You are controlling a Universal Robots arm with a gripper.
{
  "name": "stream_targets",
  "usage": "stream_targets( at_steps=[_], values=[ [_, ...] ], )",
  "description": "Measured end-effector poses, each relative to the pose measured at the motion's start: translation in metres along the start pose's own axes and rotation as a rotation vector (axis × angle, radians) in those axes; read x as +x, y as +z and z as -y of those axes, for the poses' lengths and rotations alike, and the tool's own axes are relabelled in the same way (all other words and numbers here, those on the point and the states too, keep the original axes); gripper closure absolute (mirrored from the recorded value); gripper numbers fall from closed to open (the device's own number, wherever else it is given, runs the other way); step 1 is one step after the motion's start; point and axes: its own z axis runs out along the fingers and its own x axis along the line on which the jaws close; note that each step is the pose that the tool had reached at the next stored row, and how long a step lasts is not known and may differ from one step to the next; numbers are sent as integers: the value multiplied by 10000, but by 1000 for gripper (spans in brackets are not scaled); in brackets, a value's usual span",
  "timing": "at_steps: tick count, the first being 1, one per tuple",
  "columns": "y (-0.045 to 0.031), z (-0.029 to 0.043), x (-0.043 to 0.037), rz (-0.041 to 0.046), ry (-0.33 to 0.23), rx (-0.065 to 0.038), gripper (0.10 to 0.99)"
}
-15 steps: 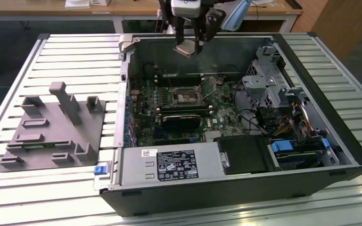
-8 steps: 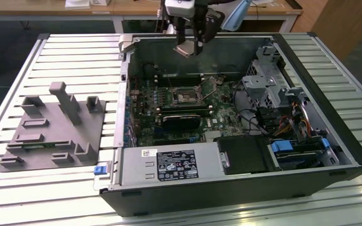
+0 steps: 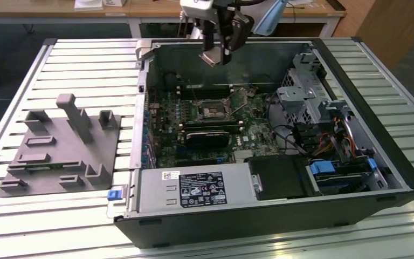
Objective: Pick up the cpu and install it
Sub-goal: 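Place the cpu into insertion slot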
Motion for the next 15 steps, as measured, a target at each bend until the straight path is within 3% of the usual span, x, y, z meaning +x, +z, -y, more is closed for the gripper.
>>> stream_targets(
  at_steps=[15],
  values=[
    [23,-1,4,159,2254,23,545]
  ],
)
